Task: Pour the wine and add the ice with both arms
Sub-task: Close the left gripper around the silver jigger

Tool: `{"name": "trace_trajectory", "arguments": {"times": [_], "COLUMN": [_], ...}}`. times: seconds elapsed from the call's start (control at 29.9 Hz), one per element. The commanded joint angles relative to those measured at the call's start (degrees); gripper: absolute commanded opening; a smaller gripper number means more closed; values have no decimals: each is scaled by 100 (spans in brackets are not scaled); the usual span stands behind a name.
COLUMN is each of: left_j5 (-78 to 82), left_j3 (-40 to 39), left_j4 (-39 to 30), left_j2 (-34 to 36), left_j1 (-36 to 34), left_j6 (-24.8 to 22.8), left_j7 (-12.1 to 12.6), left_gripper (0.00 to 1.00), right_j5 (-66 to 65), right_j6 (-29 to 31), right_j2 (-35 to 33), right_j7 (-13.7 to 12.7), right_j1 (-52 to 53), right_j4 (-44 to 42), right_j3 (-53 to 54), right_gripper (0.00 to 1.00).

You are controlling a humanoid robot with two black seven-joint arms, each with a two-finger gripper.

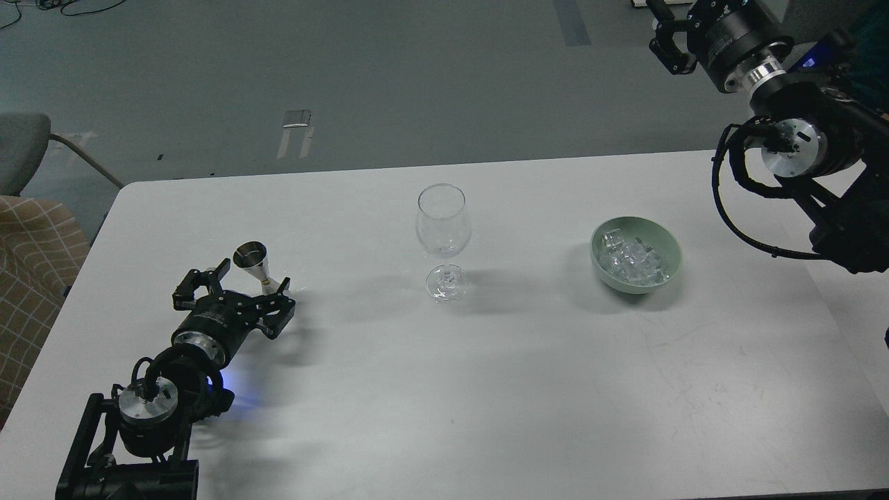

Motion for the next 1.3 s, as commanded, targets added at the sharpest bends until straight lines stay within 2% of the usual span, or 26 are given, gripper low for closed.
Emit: {"name": "trace_trajectory", "arguments": {"times": [0.0, 0.3, 0.33, 0.47, 0.5, 0.6, 0.74, 0.87, 1.0, 1.14, 1.27], "left_j5": [97, 97, 97, 105, 105, 105, 105, 105, 105, 97, 70], "left_j3": [1, -7, -8, 1, 10, 124, 124, 142, 203, 203, 177], "left_j4": [334, 405, 414, 414, 414, 423, 423, 423, 414, 414, 405], "left_j2": [0, 0, 0, 0, 0, 0, 0, 0, 0, 0, 0], "left_j1": [-220, -282, -291, -335, -352, -370, -379, -353, -344, -352, -326], "left_j6": [-81, -81, -81, -20, -20, -19, -20, -55, -151, -178, -213], "left_j7": [0, -9, -9, -61, -114, -281, -308, -316, -316, -343, -343], "left_gripper": [99, 91, 89, 70, 63, 54, 49, 36, 33, 22, 19], "right_j5": [0, -9, -9, -9, -9, -9, -9, -9, -9, -9, -9], "right_j6": [0, 0, 0, 0, 0, 0, 0, -35, -62, -71, -88], "right_j2": [-2, -81, -81, -81, -81, -81, -81, -81, -81, -81, -72], "right_j7": [4, 4, 4, 4, 4, 4, 4, 4, 4, 4, 4], "right_j1": [5, -13, -22, -39, -39, -39, -39, -39, -39, -39, -39], "right_j4": [1, -17, -17, -17, -8, -8, -8, -8, 1, 1, 1], "right_j3": [6, 6, 6, 6, 6, 6, 6, 6, 6, 6, 6], "right_gripper": [100, 100, 100, 100, 100, 100, 100, 100, 100, 100, 100]}}
